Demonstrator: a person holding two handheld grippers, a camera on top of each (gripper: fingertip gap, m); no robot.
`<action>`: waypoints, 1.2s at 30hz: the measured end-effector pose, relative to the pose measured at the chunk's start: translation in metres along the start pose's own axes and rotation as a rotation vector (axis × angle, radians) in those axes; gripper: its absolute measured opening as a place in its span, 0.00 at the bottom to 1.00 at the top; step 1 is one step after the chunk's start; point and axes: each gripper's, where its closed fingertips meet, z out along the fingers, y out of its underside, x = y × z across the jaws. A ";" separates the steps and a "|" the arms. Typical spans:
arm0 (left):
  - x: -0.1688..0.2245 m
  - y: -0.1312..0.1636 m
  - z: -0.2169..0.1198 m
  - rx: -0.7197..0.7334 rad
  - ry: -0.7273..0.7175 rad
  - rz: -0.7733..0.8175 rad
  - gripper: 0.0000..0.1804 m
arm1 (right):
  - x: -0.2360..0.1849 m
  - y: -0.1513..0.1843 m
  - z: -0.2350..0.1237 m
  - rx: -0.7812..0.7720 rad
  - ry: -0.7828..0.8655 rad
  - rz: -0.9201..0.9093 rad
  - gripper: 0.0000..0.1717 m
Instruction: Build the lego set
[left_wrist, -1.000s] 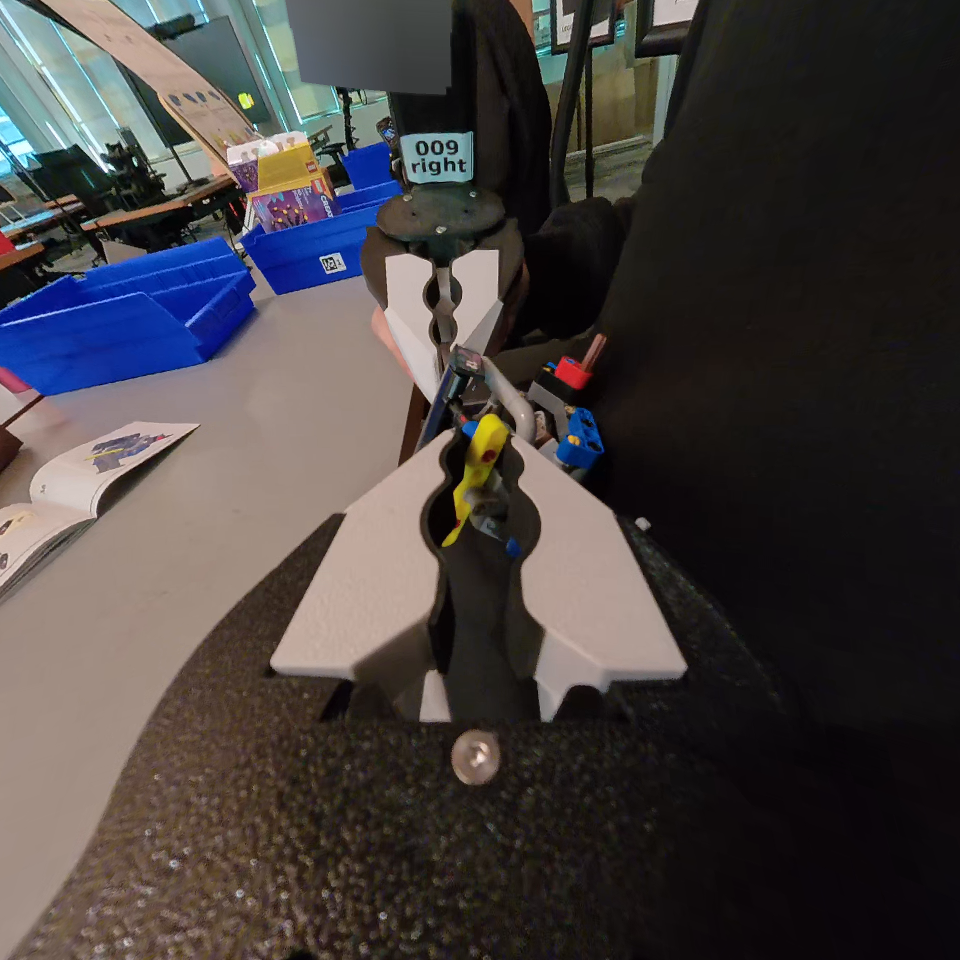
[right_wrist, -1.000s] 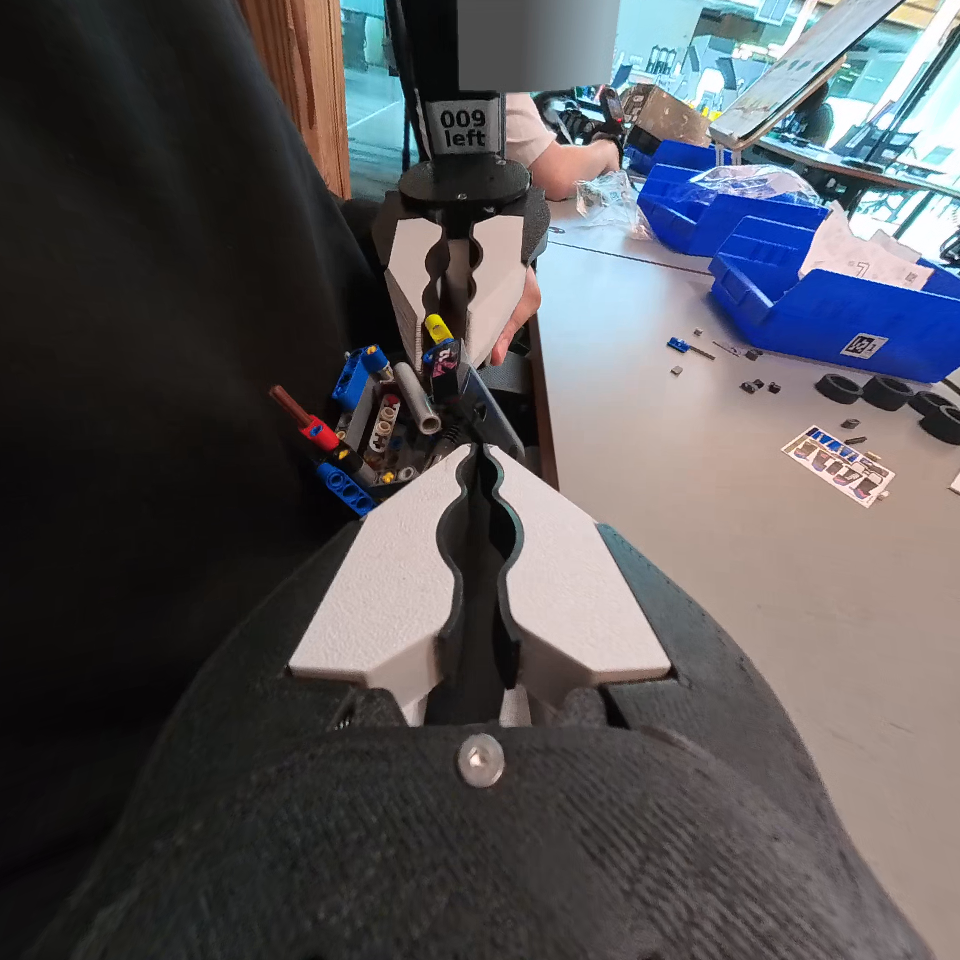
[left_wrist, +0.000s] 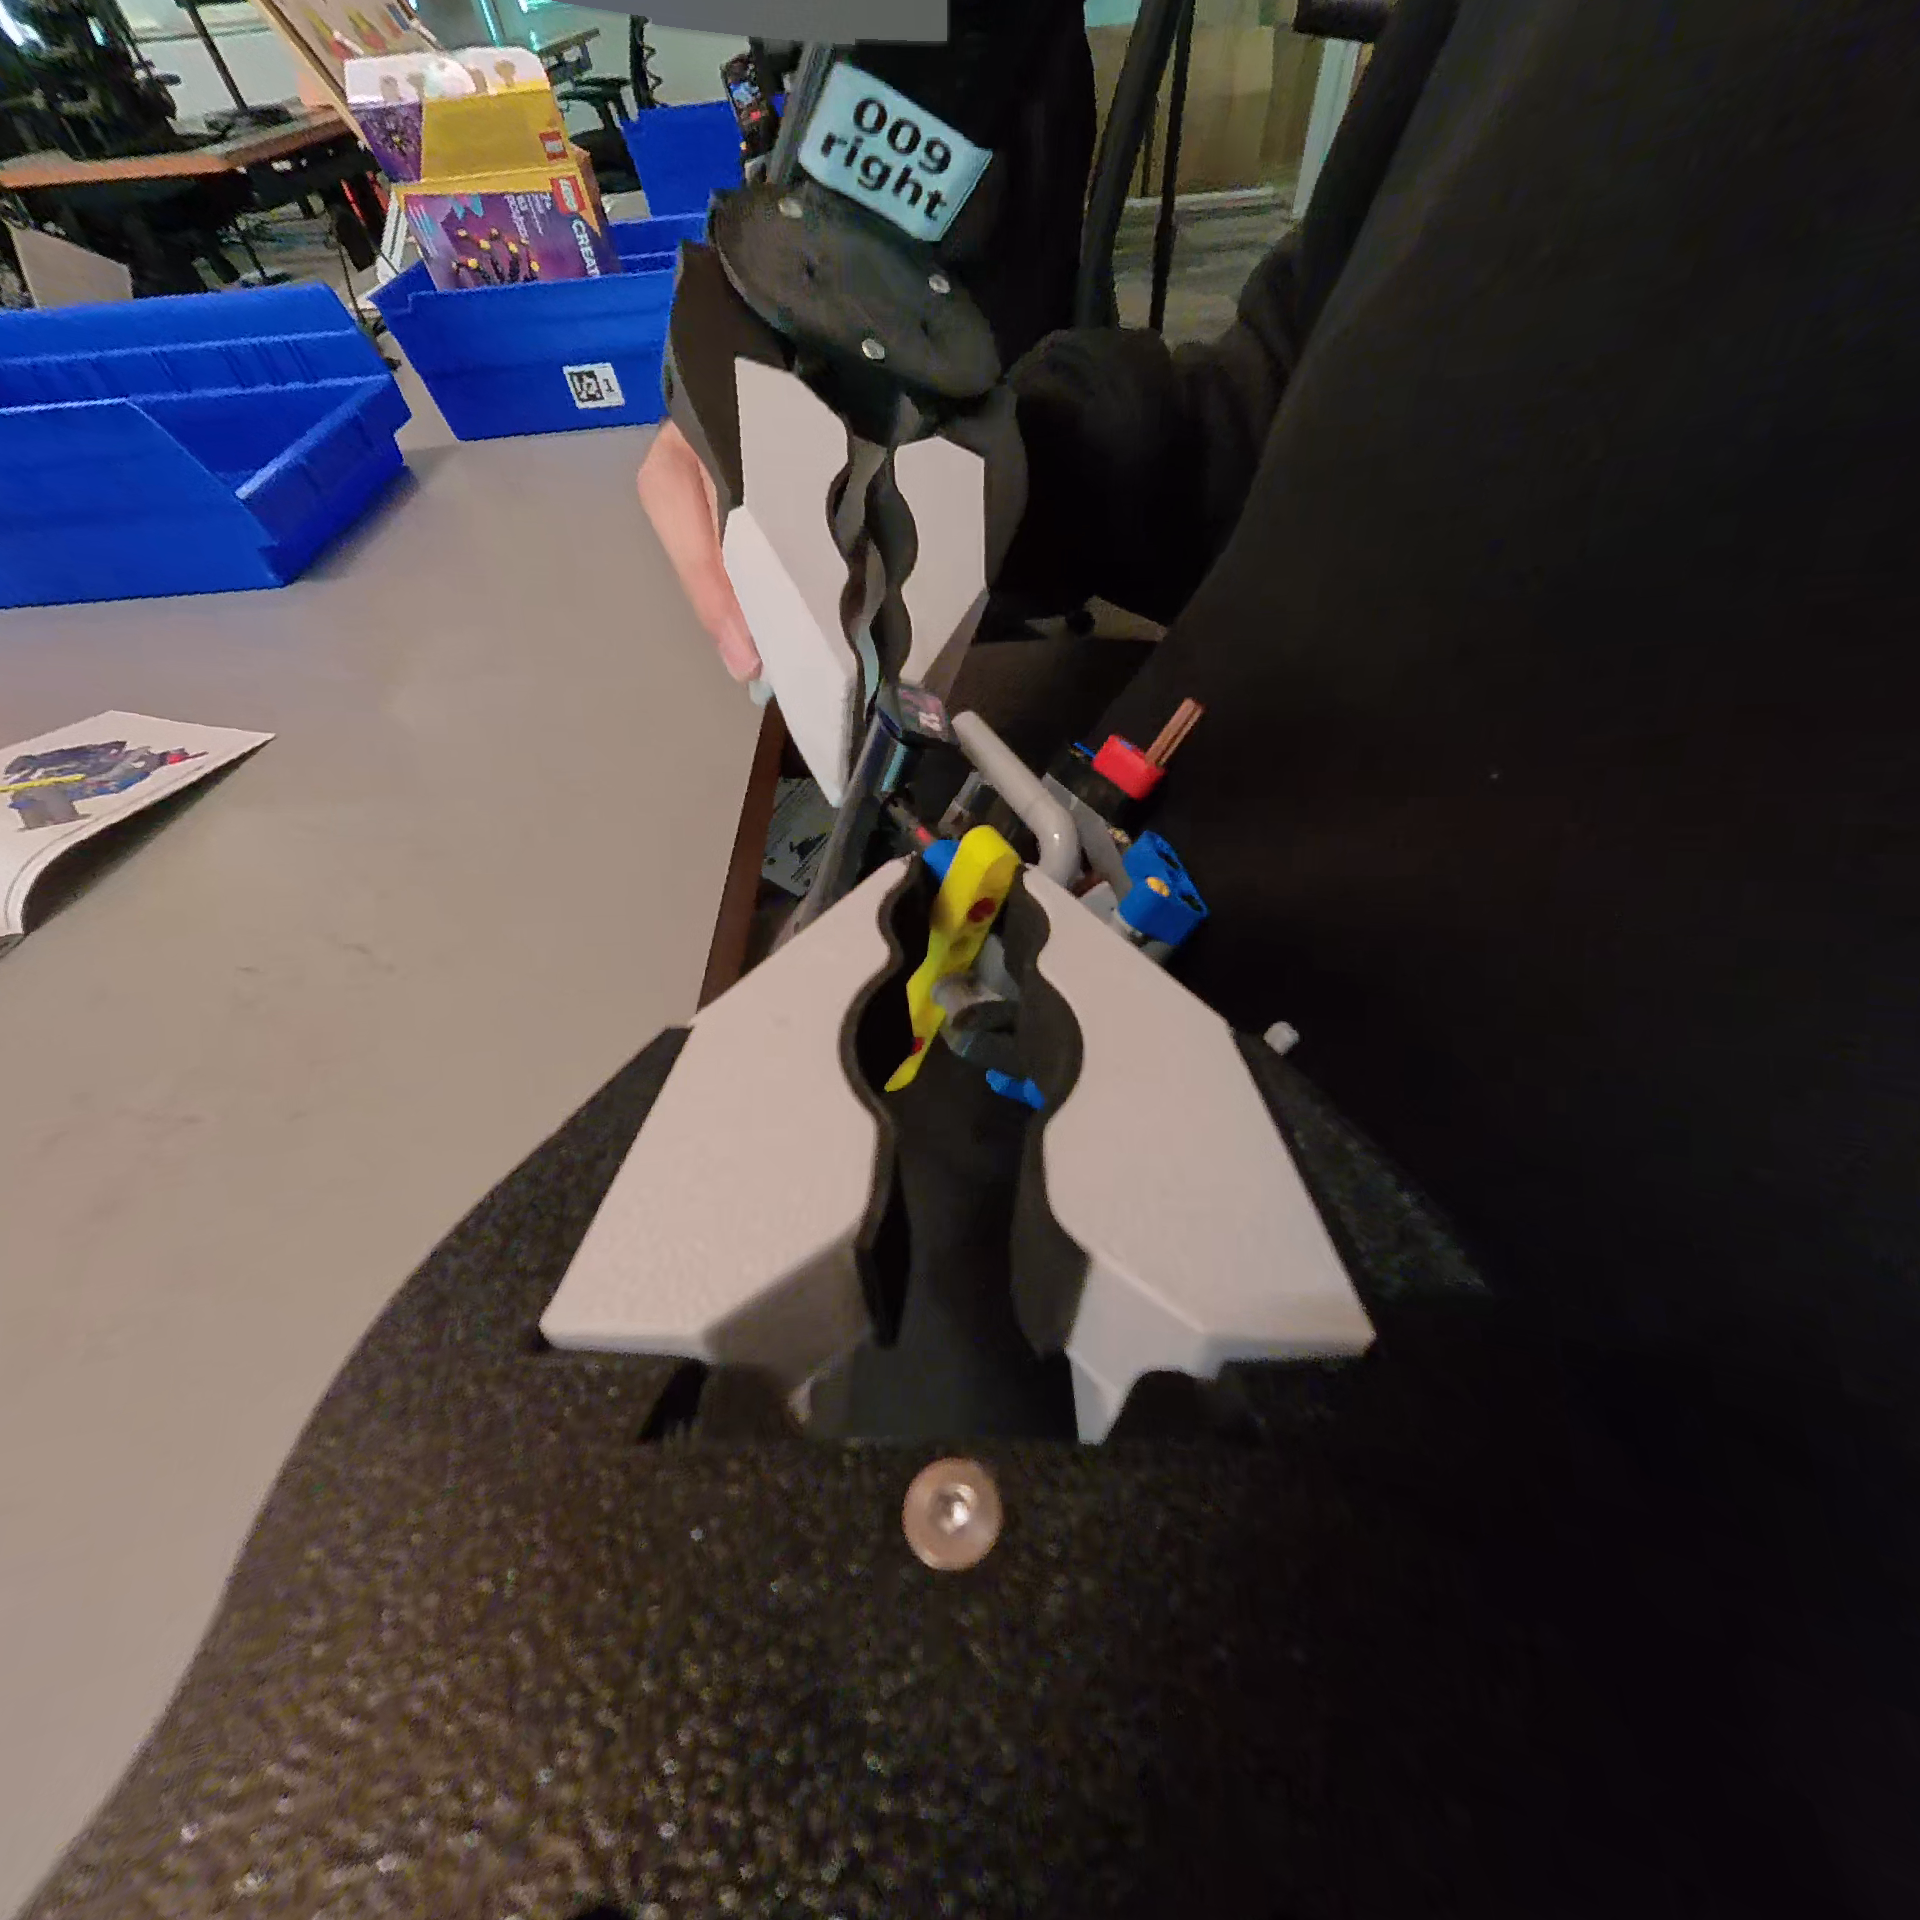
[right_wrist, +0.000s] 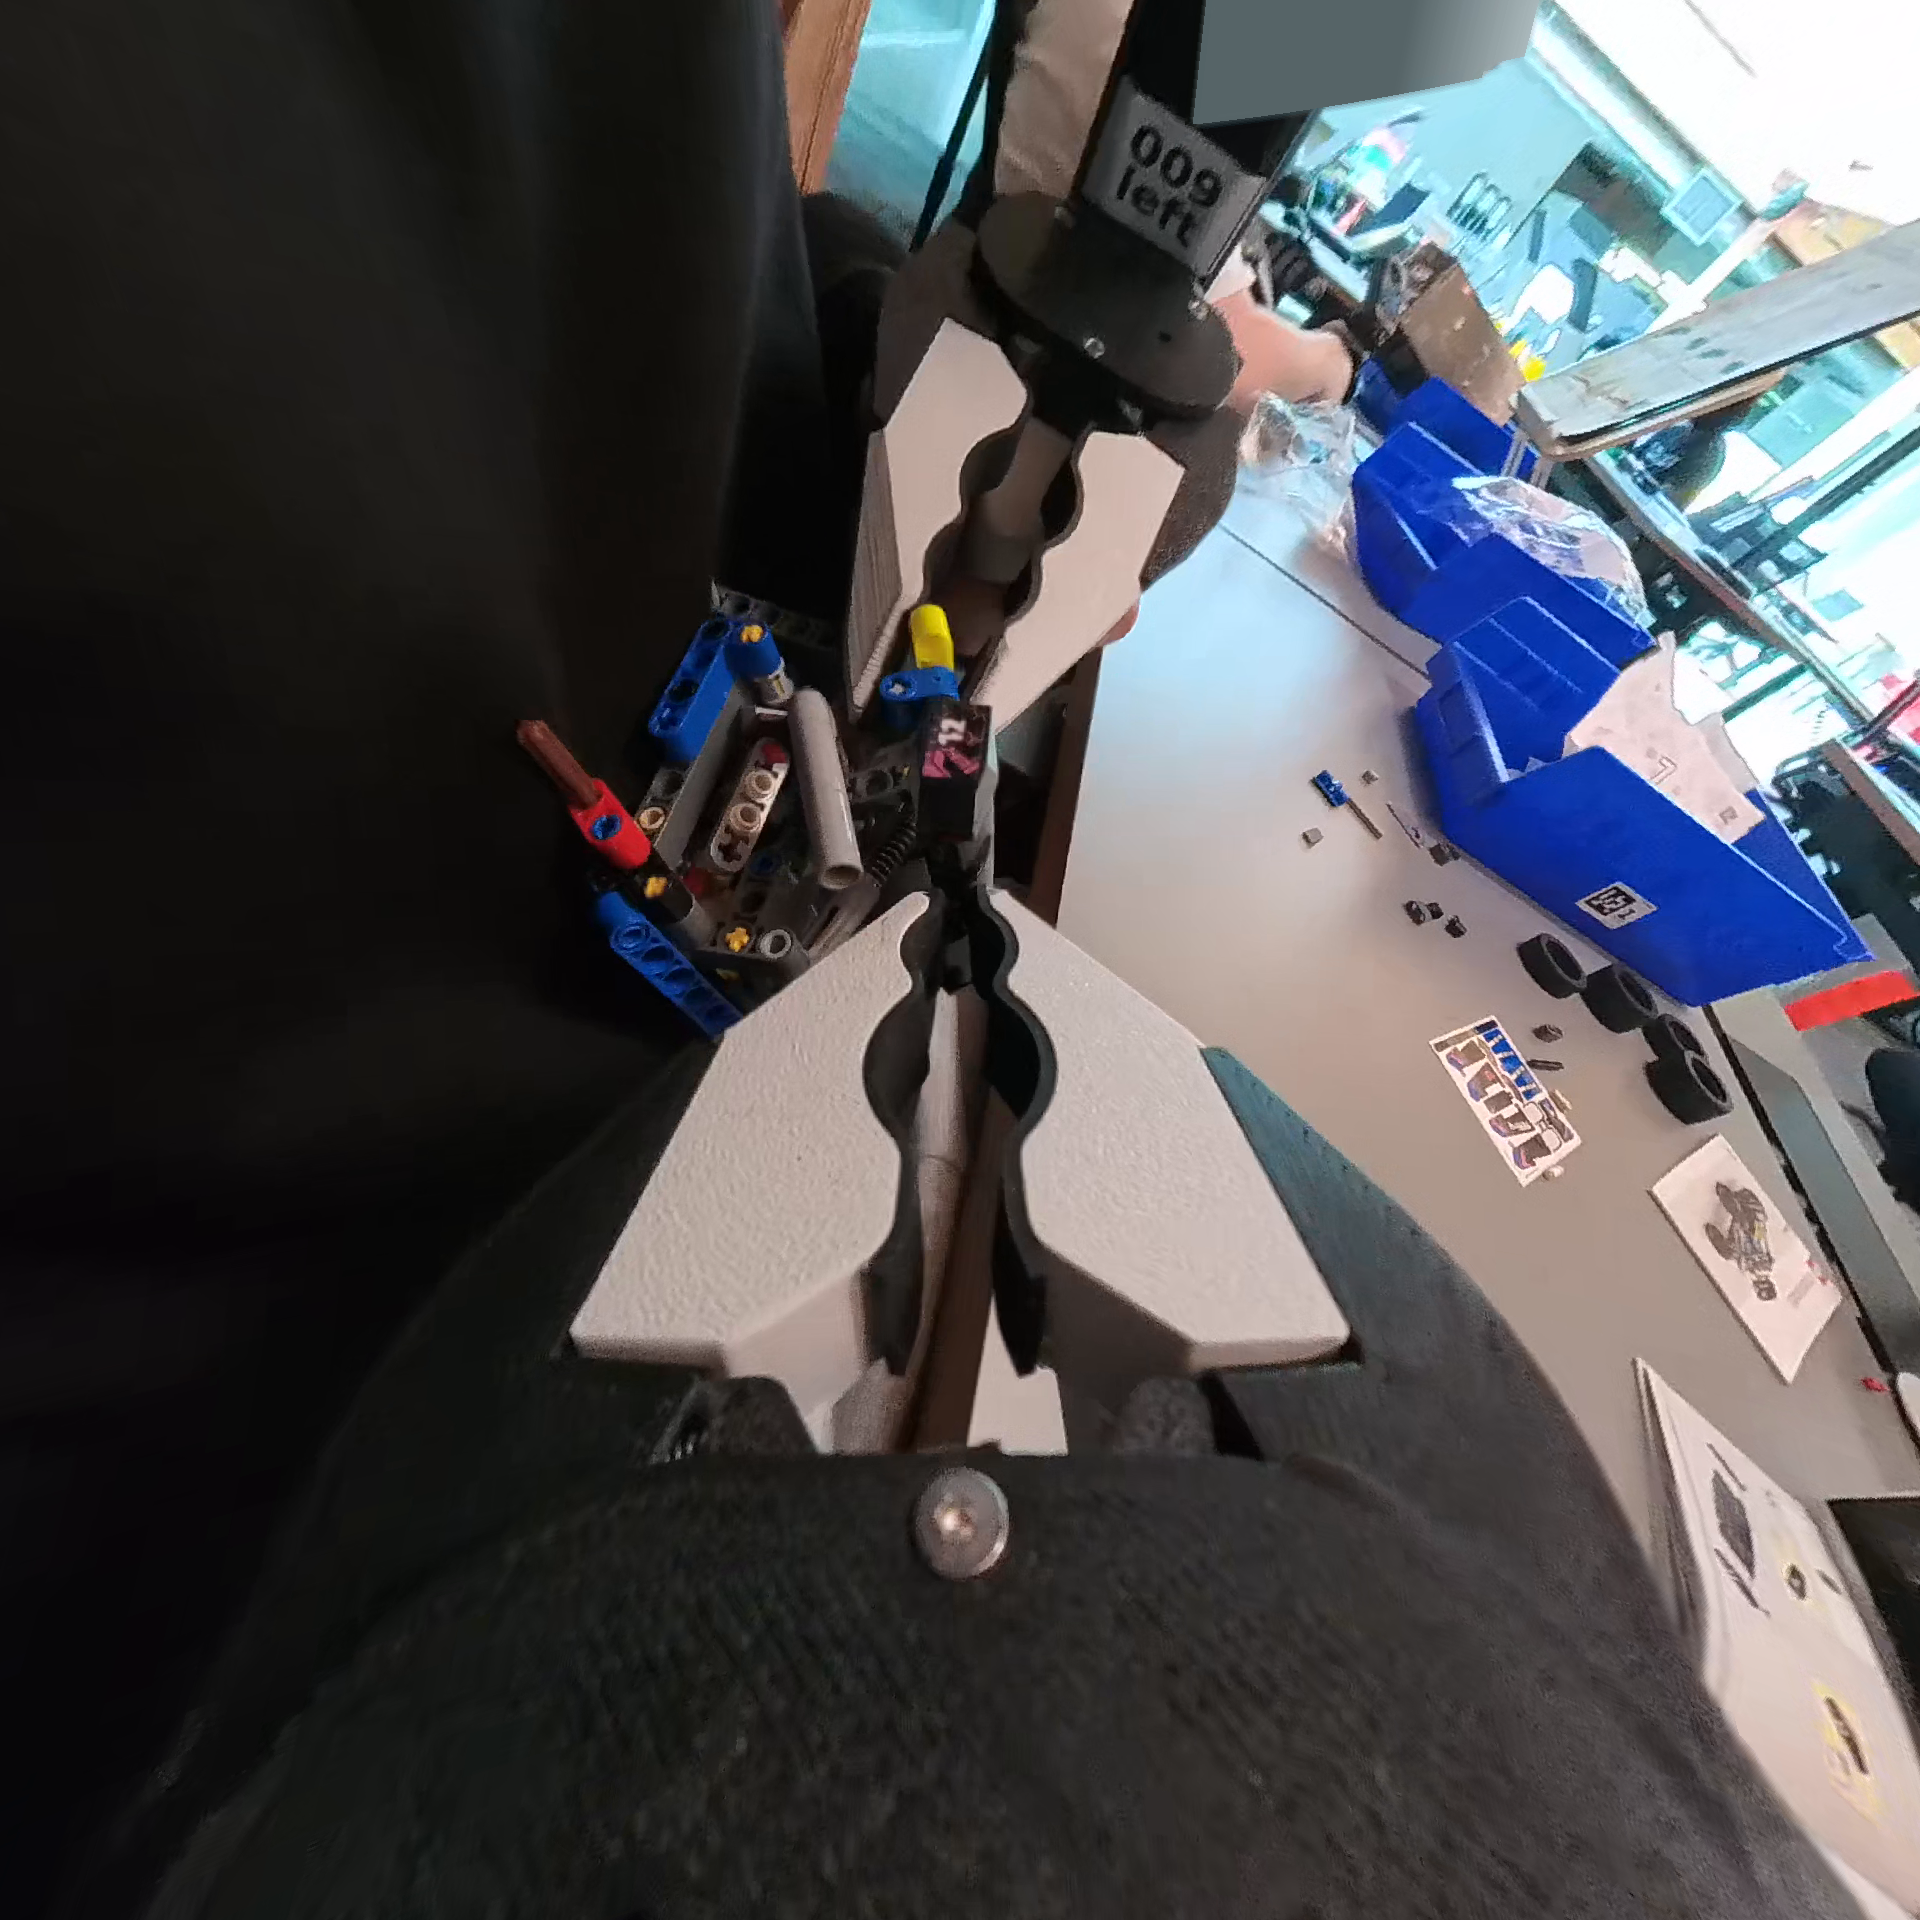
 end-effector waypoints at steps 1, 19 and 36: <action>0.000 0.000 0.000 -0.003 0.000 0.000 0.07 | -0.001 0.000 0.000 -0.013 -0.011 -0.012 0.00; 0.001 -0.008 -0.004 0.100 0.001 -0.046 0.07 | 0.004 -0.011 -0.006 0.163 0.176 0.078 0.03; 0.000 -0.011 -0.003 0.108 -0.001 -0.034 0.07 | 0.003 -0.024 -0.006 0.200 0.123 0.041 0.05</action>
